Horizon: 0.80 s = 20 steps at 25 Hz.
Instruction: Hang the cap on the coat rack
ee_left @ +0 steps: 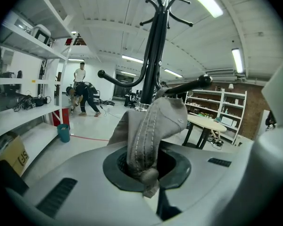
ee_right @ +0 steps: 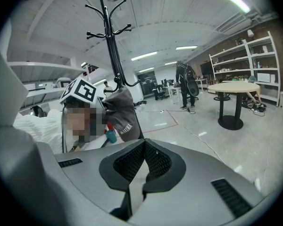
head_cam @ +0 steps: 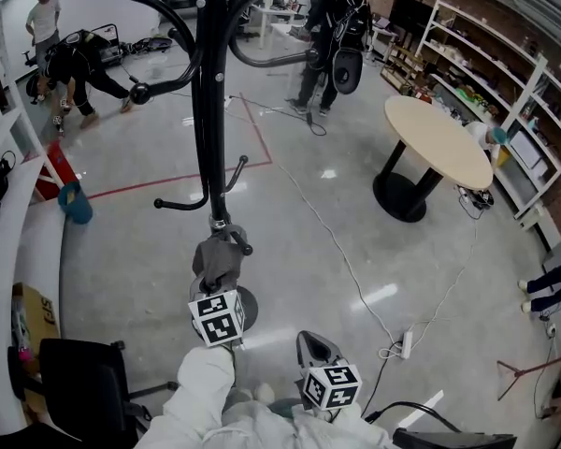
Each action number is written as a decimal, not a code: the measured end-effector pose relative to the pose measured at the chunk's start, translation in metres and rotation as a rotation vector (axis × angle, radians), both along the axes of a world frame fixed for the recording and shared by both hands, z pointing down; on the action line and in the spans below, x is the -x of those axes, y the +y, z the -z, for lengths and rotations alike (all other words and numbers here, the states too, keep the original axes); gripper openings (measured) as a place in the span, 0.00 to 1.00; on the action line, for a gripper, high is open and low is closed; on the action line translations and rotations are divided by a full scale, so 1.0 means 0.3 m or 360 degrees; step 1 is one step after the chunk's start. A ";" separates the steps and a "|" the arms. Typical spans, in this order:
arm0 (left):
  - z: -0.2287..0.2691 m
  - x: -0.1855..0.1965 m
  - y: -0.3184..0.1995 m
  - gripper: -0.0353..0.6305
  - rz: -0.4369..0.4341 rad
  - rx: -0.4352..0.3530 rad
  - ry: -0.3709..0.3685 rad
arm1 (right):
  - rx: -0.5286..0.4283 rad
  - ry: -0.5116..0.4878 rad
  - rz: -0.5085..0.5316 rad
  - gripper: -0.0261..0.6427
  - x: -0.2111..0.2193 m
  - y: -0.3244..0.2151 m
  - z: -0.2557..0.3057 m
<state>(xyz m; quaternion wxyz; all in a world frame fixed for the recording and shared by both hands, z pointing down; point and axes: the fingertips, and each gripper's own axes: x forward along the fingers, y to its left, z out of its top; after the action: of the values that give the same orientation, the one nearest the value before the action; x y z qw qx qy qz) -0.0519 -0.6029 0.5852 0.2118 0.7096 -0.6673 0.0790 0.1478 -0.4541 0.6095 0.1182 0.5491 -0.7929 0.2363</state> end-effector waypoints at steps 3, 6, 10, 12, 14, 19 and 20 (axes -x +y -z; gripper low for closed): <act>-0.037 0.008 -0.031 0.07 0.0005 0.0023 -0.0022 | 0.0004 0.0007 -0.0009 0.06 -0.007 0.003 -0.001; -0.059 0.010 -0.037 0.07 -0.0011 0.0008 -0.0009 | 0.0010 0.0013 -0.0020 0.06 -0.013 0.008 -0.007; -0.075 -0.009 -0.022 0.07 -0.0056 -0.0006 0.0082 | 0.0007 0.0011 -0.0025 0.06 -0.010 0.016 -0.007; -0.080 -0.026 -0.013 0.07 -0.0079 0.0004 0.0134 | 0.0008 0.0008 -0.0023 0.06 -0.006 0.022 -0.003; -0.091 -0.040 -0.002 0.07 -0.0097 0.0016 0.0166 | 0.0008 0.0007 -0.0020 0.06 0.000 0.030 -0.005; -0.106 -0.068 0.028 0.23 -0.0137 0.0031 0.0222 | 0.0002 -0.0002 -0.0015 0.06 0.012 0.048 -0.007; -0.104 -0.072 0.035 0.25 -0.0148 0.0033 0.0230 | 0.0002 -0.0004 -0.0013 0.06 0.014 0.052 -0.005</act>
<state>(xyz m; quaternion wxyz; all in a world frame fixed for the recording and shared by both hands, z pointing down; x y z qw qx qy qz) -0.0303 -0.5924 0.6165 0.2628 0.7416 -0.6157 0.0442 0.1435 -0.4384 0.6110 0.1166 0.5520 -0.7906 0.2381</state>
